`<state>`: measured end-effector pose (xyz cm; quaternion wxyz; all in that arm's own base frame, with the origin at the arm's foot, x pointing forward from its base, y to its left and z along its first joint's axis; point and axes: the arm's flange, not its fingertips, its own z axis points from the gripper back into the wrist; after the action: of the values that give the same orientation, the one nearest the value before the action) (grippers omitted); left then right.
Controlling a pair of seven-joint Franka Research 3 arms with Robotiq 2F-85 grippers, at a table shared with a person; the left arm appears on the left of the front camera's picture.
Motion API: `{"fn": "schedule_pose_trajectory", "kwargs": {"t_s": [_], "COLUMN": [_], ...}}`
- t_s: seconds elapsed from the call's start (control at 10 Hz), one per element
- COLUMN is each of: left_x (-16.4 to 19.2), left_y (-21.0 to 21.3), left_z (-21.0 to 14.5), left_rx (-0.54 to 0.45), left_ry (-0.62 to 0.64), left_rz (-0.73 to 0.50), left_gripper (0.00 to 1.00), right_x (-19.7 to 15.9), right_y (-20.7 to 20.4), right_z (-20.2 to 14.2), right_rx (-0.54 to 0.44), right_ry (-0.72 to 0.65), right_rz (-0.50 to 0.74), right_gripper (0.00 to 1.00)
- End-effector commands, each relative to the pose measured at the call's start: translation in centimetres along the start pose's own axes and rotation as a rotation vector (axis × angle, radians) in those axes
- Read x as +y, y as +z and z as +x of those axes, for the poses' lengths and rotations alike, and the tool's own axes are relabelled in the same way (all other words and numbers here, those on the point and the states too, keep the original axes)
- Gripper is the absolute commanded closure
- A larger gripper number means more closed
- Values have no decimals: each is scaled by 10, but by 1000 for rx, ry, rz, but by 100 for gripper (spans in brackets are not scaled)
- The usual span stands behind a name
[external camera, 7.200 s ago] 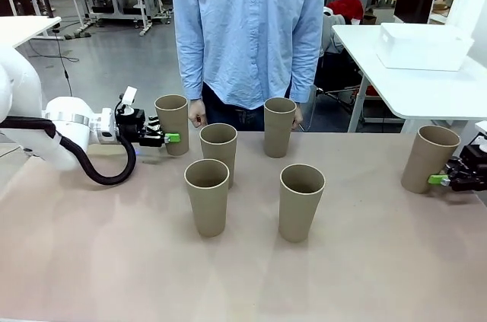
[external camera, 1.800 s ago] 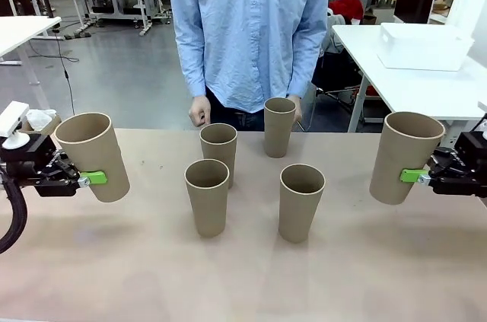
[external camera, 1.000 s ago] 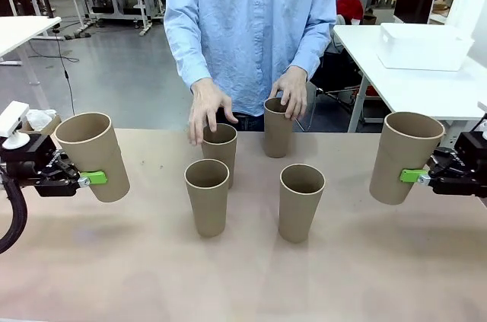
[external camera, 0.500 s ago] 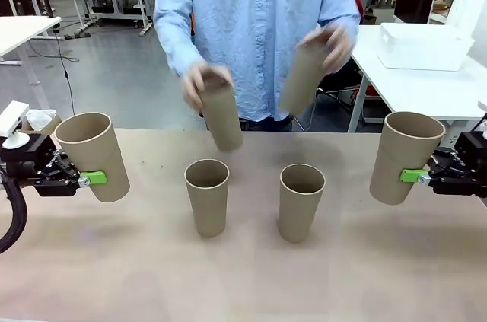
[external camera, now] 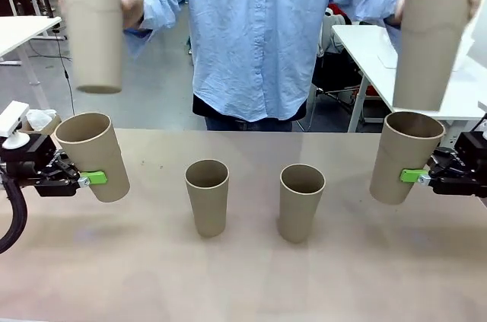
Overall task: Stack the cups and store them in the basket.
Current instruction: Place the stack of Reusable plastic cups into the Pantry Basket.
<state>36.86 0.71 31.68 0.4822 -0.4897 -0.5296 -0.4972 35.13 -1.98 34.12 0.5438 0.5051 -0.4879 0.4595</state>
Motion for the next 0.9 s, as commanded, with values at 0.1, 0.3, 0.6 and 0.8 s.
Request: {"fn": "schedule_pose_trajectory", "kwargs": {"t_s": [0.1, 0.3, 0.6, 0.8], "left_x": [2, 2, 2, 2], "left_y": [1, 1, 1, 1], "left_z": [3, 3, 3, 3], "left_rx": [-11, -11, -11, -11], "left_ry": [-11, -11, -11, -11], "left_rz": [14, 14, 14, 14], "left_gripper": [14, 14, 14, 14], "right_x": [-1, -1, -1, -1], "right_y": [-2, -2, -2, -2], "right_z": [3, 3, 3, 3], "right_rx": [10, 10, 10, 10], "right_ry": [9, 9, 9, 9], "right_rz": [-3, -3, -3, -3], "right_gripper": [15, 15, 15, 15]}}
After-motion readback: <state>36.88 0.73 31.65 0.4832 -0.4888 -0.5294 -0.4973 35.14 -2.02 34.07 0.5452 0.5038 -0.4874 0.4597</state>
